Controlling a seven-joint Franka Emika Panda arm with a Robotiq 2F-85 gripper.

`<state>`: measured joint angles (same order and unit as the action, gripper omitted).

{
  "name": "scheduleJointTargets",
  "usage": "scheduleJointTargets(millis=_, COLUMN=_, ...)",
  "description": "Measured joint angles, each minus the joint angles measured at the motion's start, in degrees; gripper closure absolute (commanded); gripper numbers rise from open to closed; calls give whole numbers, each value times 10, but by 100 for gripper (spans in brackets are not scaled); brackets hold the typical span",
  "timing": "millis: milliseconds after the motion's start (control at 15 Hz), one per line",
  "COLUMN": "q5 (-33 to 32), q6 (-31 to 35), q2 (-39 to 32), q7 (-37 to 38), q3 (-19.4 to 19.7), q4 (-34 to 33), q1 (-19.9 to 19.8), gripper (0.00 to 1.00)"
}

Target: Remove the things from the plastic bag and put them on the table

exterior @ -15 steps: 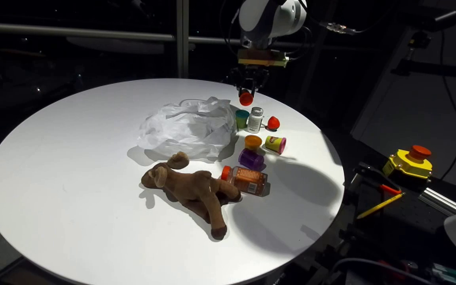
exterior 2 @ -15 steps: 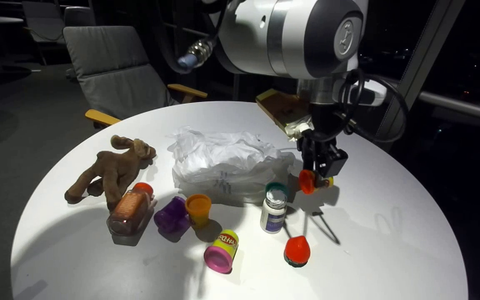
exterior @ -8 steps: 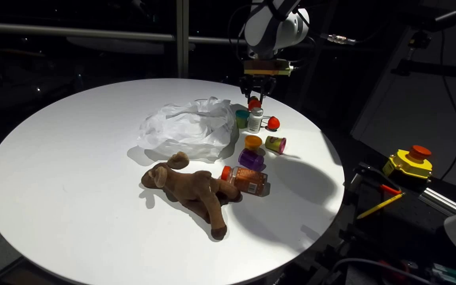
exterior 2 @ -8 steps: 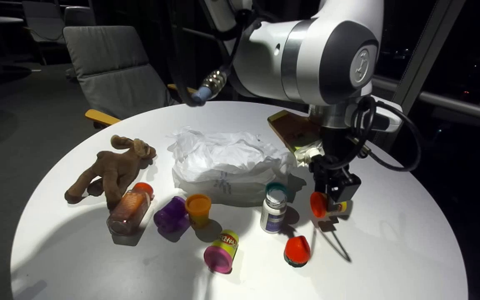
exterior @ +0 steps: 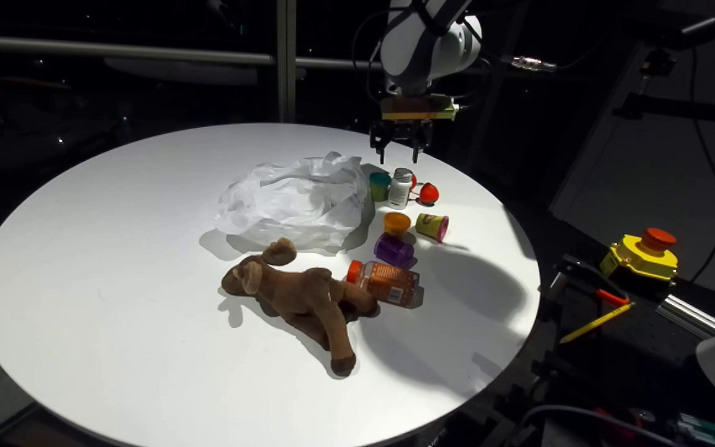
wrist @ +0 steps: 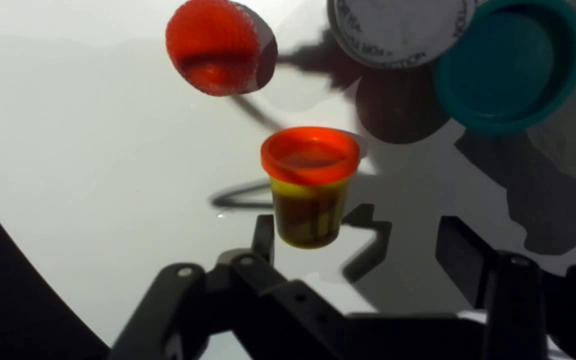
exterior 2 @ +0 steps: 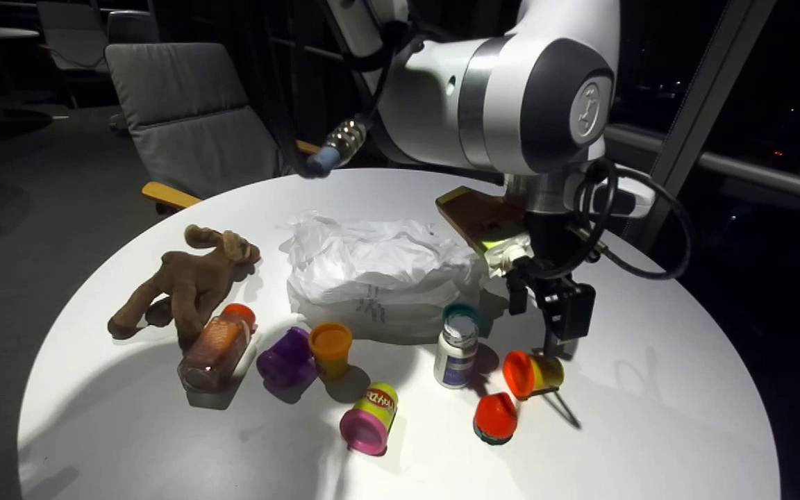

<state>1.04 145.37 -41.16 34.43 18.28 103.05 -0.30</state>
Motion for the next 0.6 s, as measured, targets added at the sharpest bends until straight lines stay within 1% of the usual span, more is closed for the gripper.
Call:
scheduleJointTargets(millis=133, q5=-8, q6=-33, q2=30, q7=-38, q3=-3, q4=3, q1=0, gripper=0)
scheduleJointTargets(millis=333, q5=-21, q6=-129, q2=106, q7=-119, q3=-16, q4=5, q1=-1, gripper=0)
scheduleJointTargets(millis=600, q5=-22, q6=-261, q2=211, q7=-213, q3=-61, q4=-4, q1=-5, gripper=0)
